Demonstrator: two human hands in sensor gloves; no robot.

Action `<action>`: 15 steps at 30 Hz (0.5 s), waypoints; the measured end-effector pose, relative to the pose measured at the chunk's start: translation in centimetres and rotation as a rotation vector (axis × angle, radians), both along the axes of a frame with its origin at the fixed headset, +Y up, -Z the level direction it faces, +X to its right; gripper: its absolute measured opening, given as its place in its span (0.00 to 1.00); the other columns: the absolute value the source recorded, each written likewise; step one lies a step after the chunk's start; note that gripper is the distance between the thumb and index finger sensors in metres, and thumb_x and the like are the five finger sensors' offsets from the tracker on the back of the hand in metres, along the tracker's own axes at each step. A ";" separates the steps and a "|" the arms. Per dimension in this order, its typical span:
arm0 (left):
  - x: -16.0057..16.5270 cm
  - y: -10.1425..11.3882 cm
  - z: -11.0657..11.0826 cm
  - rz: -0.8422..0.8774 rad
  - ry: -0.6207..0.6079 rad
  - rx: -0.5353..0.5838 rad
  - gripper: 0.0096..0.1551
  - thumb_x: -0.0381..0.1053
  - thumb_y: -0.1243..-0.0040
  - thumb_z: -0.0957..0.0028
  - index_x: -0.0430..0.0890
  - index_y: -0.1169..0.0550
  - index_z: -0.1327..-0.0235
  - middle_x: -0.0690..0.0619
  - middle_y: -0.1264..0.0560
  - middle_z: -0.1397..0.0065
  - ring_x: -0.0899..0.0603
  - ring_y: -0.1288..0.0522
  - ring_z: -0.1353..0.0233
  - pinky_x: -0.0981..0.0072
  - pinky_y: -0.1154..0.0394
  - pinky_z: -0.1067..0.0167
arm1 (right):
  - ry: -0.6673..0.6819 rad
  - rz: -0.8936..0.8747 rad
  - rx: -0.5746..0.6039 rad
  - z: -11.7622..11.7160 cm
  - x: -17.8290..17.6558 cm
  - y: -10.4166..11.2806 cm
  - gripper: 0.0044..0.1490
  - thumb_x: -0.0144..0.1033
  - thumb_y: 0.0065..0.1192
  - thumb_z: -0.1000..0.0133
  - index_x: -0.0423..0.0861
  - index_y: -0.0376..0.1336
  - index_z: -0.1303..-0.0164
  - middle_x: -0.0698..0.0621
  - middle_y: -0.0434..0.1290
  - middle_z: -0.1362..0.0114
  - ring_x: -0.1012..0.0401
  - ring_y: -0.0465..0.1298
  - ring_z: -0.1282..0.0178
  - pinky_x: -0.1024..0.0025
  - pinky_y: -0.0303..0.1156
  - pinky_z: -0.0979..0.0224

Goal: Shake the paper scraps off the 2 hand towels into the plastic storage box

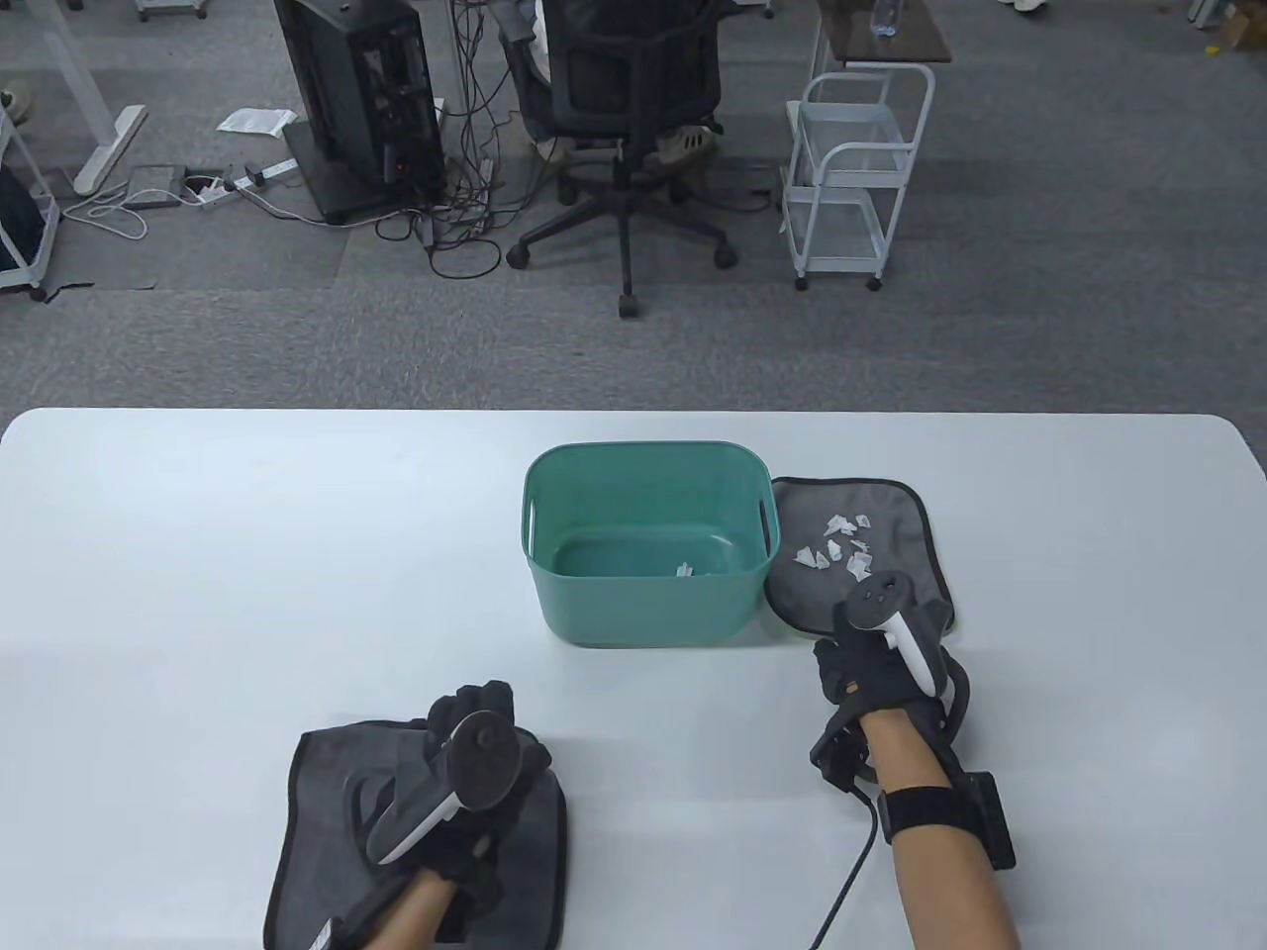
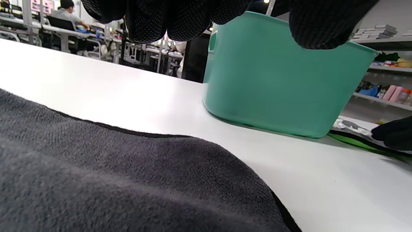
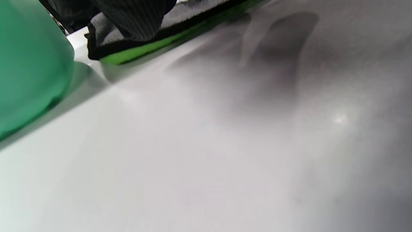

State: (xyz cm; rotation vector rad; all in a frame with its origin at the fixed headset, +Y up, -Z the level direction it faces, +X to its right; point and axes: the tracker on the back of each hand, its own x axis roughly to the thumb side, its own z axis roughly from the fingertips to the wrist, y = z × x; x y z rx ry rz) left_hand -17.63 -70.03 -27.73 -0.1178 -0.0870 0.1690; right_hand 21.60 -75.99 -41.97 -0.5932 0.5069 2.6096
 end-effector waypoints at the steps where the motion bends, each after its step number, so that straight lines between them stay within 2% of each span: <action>1: 0.0 -0.2 0.0 0.006 -0.011 -0.013 0.45 0.69 0.48 0.46 0.46 0.43 0.24 0.42 0.38 0.22 0.29 0.35 0.21 0.38 0.37 0.26 | -0.004 -0.004 -0.011 0.0 -0.1 -0.2 0.37 0.45 0.62 0.34 0.54 0.51 0.17 0.50 0.46 0.07 0.45 0.38 0.08 0.34 0.31 0.17; 4: 0.2 -0.7 -0.1 -0.008 -0.033 -0.045 0.45 0.70 0.49 0.46 0.46 0.44 0.24 0.42 0.38 0.22 0.29 0.35 0.21 0.38 0.37 0.26 | -0.012 0.017 -0.072 -0.1 -0.3 -1.1 0.37 0.45 0.62 0.34 0.54 0.51 0.17 0.52 0.43 0.08 0.44 0.38 0.09 0.35 0.32 0.17; 15: -0.4 -0.6 -0.2 0.021 -0.005 -0.043 0.45 0.69 0.49 0.46 0.46 0.43 0.24 0.42 0.38 0.22 0.29 0.35 0.22 0.39 0.37 0.26 | 0.015 0.121 -0.145 -0.9 -1.2 0.1 0.34 0.44 0.62 0.35 0.49 0.55 0.20 0.45 0.50 0.10 0.41 0.46 0.11 0.34 0.38 0.17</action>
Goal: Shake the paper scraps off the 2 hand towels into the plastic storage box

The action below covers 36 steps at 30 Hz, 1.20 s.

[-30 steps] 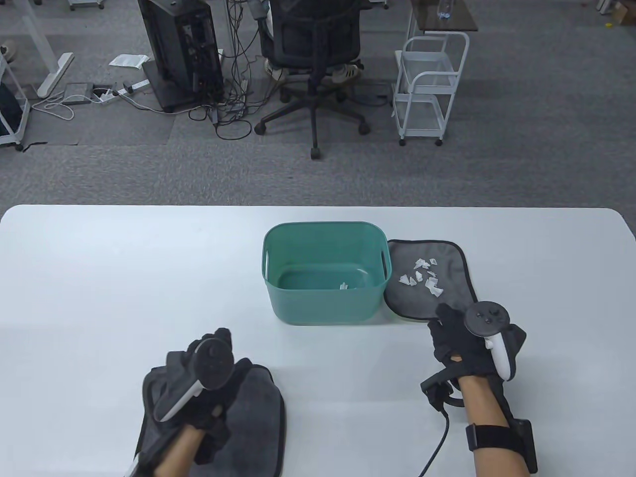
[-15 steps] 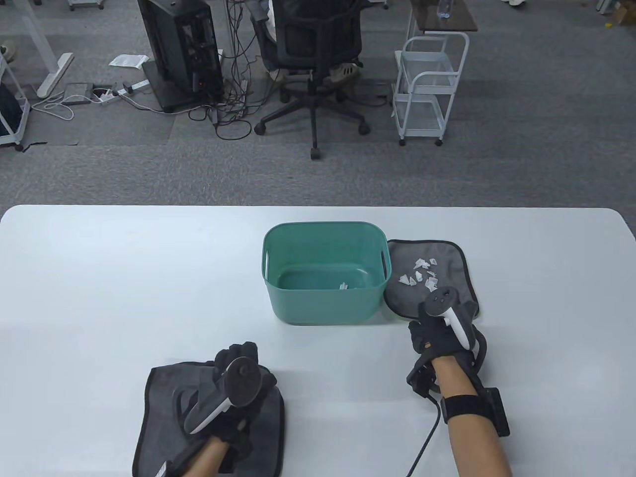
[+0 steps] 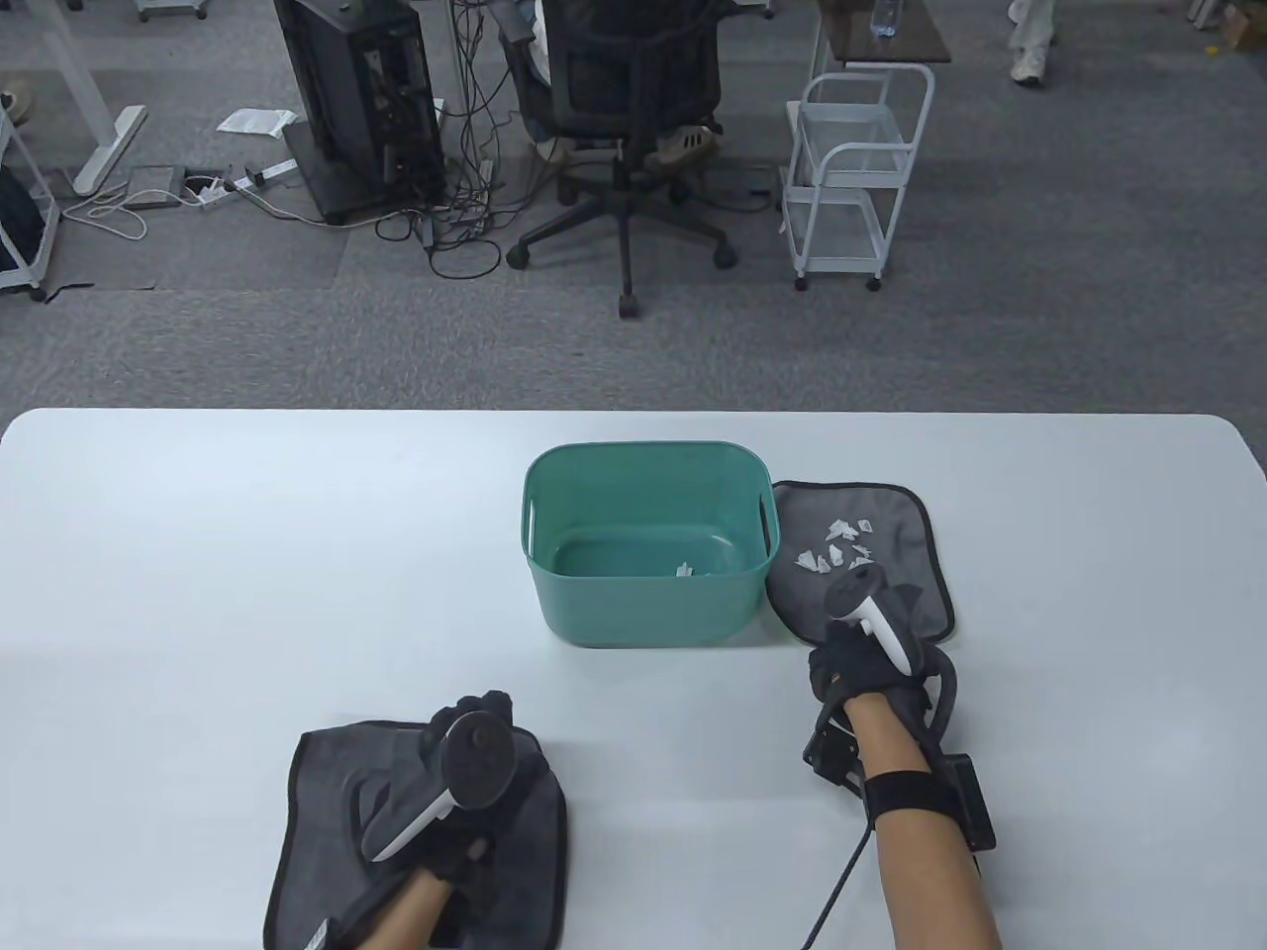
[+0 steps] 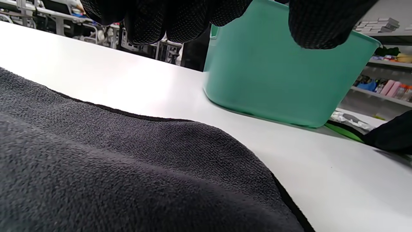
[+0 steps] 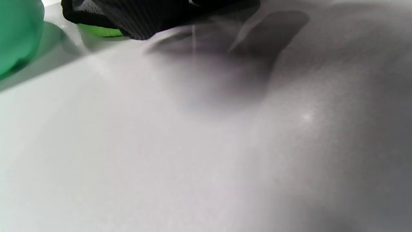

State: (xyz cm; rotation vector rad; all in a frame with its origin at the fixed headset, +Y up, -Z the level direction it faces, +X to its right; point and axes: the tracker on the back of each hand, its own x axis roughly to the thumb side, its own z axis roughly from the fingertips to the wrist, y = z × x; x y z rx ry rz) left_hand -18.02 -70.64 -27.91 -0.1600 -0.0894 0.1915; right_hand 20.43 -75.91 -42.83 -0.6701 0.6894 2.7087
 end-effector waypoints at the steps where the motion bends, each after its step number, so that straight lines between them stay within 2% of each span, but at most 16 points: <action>1: 0.0 0.0 0.0 0.003 -0.001 -0.003 0.45 0.69 0.49 0.46 0.46 0.43 0.24 0.42 0.38 0.22 0.29 0.35 0.22 0.39 0.37 0.26 | 0.005 0.016 0.001 0.1 0.0 0.0 0.33 0.44 0.62 0.35 0.49 0.56 0.20 0.45 0.51 0.10 0.41 0.47 0.11 0.33 0.39 0.17; 10: -0.7 -0.5 -0.2 -0.015 0.009 -0.030 0.45 0.70 0.49 0.46 0.46 0.43 0.24 0.42 0.38 0.22 0.29 0.35 0.22 0.39 0.37 0.26 | 0.062 0.072 0.024 2.2 -0.4 -0.1 0.33 0.43 0.63 0.36 0.48 0.57 0.22 0.42 0.54 0.12 0.39 0.51 0.13 0.33 0.44 0.19; 19: -1.7 -0.6 -0.2 0.011 0.034 -0.037 0.45 0.69 0.49 0.46 0.46 0.43 0.24 0.42 0.38 0.22 0.29 0.34 0.22 0.39 0.37 0.26 | 0.080 0.049 0.005 5.7 -0.2 -0.1 0.32 0.43 0.62 0.36 0.48 0.57 0.23 0.42 0.52 0.12 0.39 0.50 0.13 0.33 0.45 0.20; 36: -0.1 -0.8 -0.2 0.026 -0.002 -0.051 0.45 0.69 0.49 0.46 0.45 0.42 0.25 0.42 0.37 0.23 0.29 0.34 0.23 0.39 0.36 0.27 | 0.077 0.002 -0.055 12.4 0.0 0.1 0.32 0.43 0.61 0.36 0.49 0.56 0.23 0.44 0.49 0.12 0.40 0.48 0.13 0.33 0.45 0.20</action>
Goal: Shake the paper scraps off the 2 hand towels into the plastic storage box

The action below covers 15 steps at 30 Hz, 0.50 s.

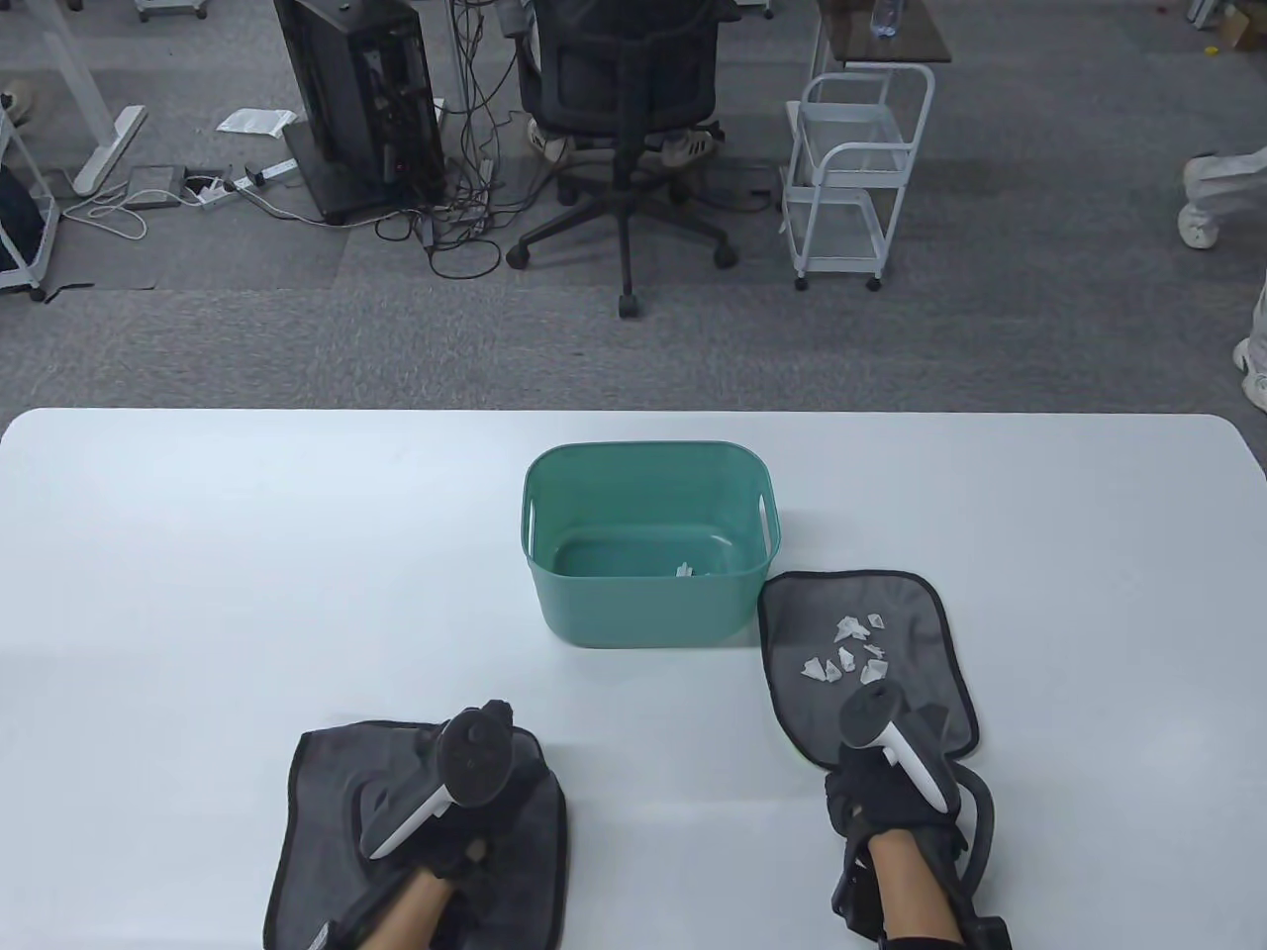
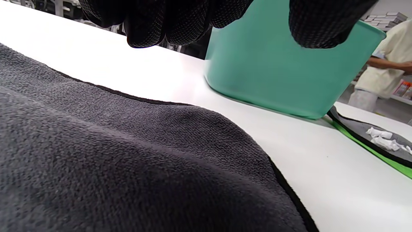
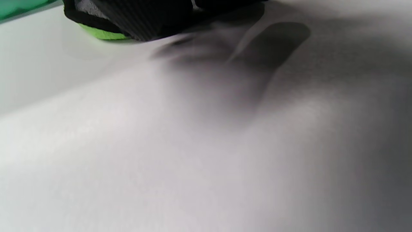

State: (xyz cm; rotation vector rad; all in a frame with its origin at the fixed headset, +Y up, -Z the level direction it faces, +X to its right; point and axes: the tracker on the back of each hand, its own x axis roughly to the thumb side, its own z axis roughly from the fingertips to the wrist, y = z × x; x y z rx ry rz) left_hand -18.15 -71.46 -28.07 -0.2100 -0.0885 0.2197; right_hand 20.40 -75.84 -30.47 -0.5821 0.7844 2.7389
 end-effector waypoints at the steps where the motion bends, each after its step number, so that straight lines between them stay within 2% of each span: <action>1: 0.1 0.0 0.0 0.001 -0.003 0.000 0.45 0.69 0.49 0.46 0.45 0.42 0.25 0.42 0.37 0.23 0.29 0.34 0.23 0.39 0.36 0.27 | -0.001 0.008 -0.015 0.4 0.0 0.0 0.32 0.43 0.61 0.36 0.49 0.56 0.23 0.44 0.49 0.12 0.40 0.48 0.13 0.33 0.45 0.20; 6: 0.4 0.1 0.1 0.027 -0.024 -0.007 0.44 0.69 0.49 0.46 0.45 0.42 0.25 0.42 0.37 0.23 0.29 0.34 0.23 0.39 0.36 0.27 | -0.008 0.041 -0.059 1.1 -0.5 0.1 0.32 0.42 0.60 0.36 0.50 0.54 0.24 0.44 0.48 0.12 0.41 0.49 0.13 0.34 0.46 0.20; 15: 0.2 0.1 0.1 0.031 -0.033 -0.008 0.44 0.69 0.49 0.46 0.45 0.42 0.25 0.42 0.37 0.23 0.29 0.33 0.23 0.39 0.36 0.27 | 0.033 0.041 -0.100 1.2 -1.2 0.6 0.29 0.42 0.61 0.37 0.42 0.59 0.29 0.39 0.52 0.15 0.36 0.53 0.16 0.33 0.49 0.21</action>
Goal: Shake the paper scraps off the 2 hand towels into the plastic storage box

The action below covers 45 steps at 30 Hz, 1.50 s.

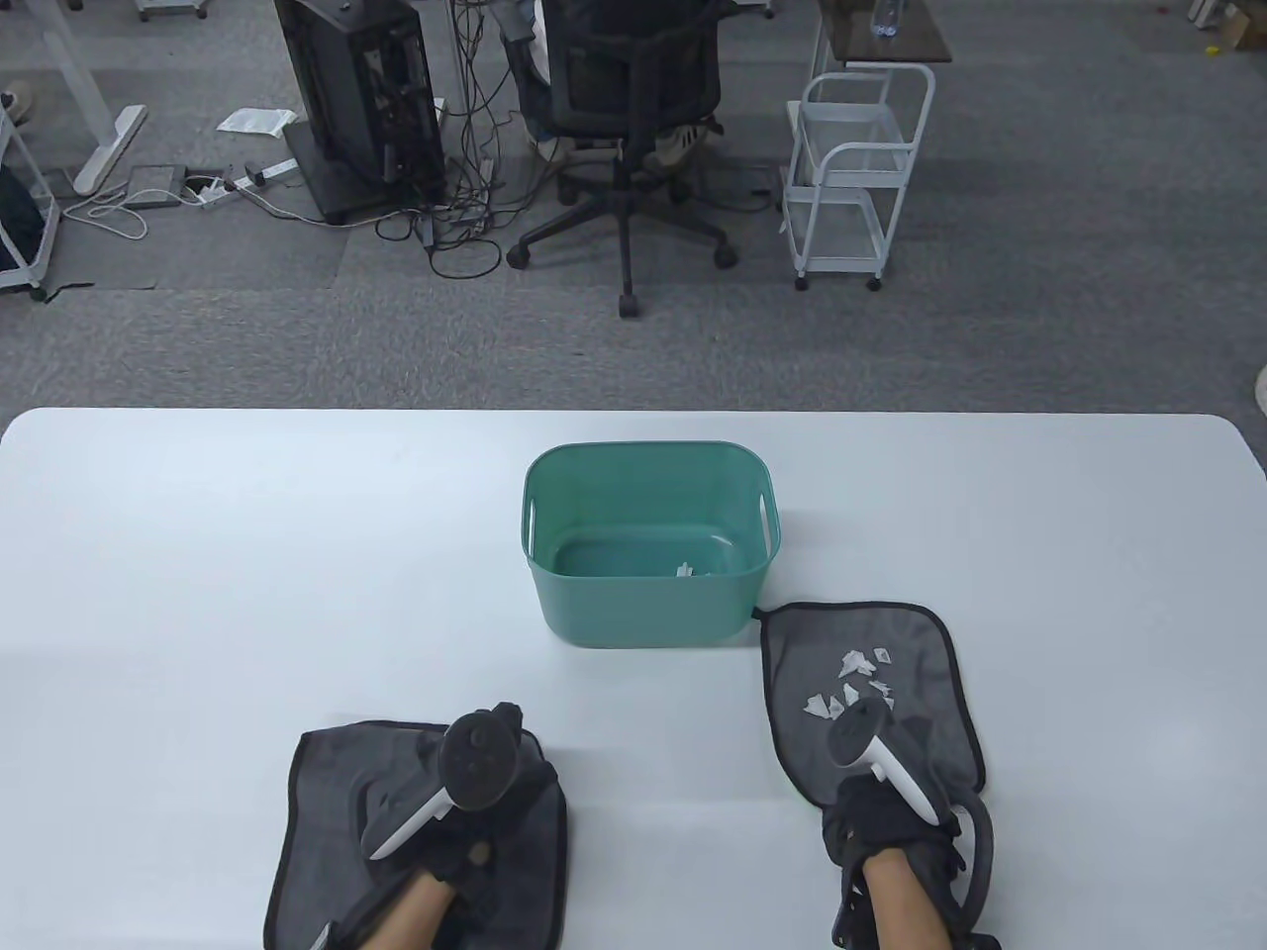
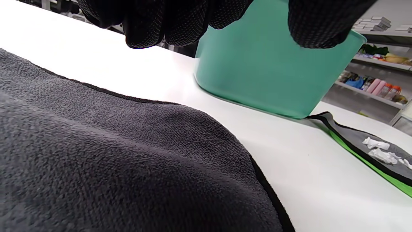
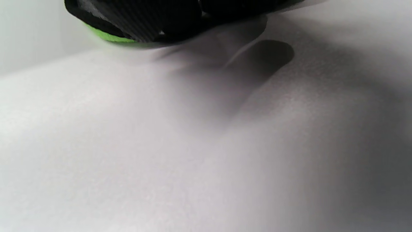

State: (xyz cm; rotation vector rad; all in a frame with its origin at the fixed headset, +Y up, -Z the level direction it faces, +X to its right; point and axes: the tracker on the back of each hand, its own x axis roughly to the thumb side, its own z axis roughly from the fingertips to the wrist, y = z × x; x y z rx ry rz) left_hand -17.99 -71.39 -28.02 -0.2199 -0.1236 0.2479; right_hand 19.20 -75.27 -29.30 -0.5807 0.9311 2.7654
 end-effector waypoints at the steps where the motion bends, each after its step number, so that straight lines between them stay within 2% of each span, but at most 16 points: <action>1: -0.1 0.0 0.0 0.005 0.002 -0.004 0.44 0.69 0.49 0.46 0.45 0.42 0.25 0.42 0.37 0.23 0.29 0.33 0.23 0.39 0.36 0.27 | 0.010 0.004 -0.003 0.0 -0.2 0.0 0.29 0.42 0.62 0.37 0.41 0.60 0.29 0.37 0.53 0.15 0.36 0.53 0.16 0.33 0.49 0.21; 5: -0.1 -0.1 -0.1 0.005 0.006 -0.010 0.44 0.69 0.49 0.46 0.45 0.42 0.25 0.42 0.37 0.23 0.29 0.34 0.23 0.39 0.36 0.27 | 0.063 0.041 -0.017 0.2 -1.1 0.3 0.30 0.41 0.63 0.38 0.37 0.62 0.31 0.33 0.57 0.18 0.33 0.58 0.19 0.32 0.52 0.23; 12: 0.1 0.1 -0.2 0.017 0.023 -0.008 0.44 0.69 0.49 0.46 0.45 0.42 0.25 0.42 0.37 0.23 0.29 0.34 0.23 0.39 0.36 0.27 | 0.144 0.060 -0.132 -0.6 -2.2 0.6 0.31 0.40 0.66 0.40 0.33 0.65 0.35 0.28 0.61 0.21 0.30 0.62 0.22 0.30 0.55 0.26; 17: 0.4 0.0 -0.3 0.015 0.019 -0.012 0.44 0.69 0.49 0.46 0.45 0.42 0.25 0.42 0.37 0.23 0.29 0.34 0.23 0.39 0.36 0.27 | 0.175 0.077 -0.130 -0.4 -2.7 0.5 0.31 0.40 0.66 0.40 0.31 0.66 0.37 0.27 0.62 0.22 0.29 0.64 0.24 0.30 0.56 0.27; 28: 0.6 -0.1 -0.3 0.012 0.011 -0.021 0.44 0.69 0.49 0.46 0.45 0.42 0.25 0.42 0.37 0.23 0.29 0.34 0.23 0.39 0.36 0.27 | 0.251 0.078 -0.058 2.6 -3.5 0.2 0.31 0.41 0.65 0.40 0.31 0.65 0.37 0.26 0.62 0.23 0.29 0.65 0.26 0.31 0.57 0.27; 38: 1.1 -0.2 -0.3 0.009 0.007 -0.027 0.44 0.69 0.49 0.46 0.45 0.42 0.25 0.42 0.37 0.23 0.29 0.33 0.23 0.39 0.36 0.27 | 0.436 0.134 -0.002 5.6 -7.4 0.2 0.32 0.42 0.66 0.42 0.30 0.69 0.41 0.25 0.69 0.27 0.29 0.71 0.31 0.31 0.62 0.31; 45: 0.7 -0.2 -0.3 0.006 0.021 -0.034 0.44 0.69 0.49 0.46 0.45 0.42 0.25 0.42 0.37 0.23 0.29 0.33 0.23 0.39 0.36 0.27 | 0.523 0.115 0.014 6.7 -9.3 0.3 0.32 0.43 0.66 0.42 0.31 0.70 0.41 0.26 0.70 0.29 0.30 0.73 0.32 0.32 0.64 0.33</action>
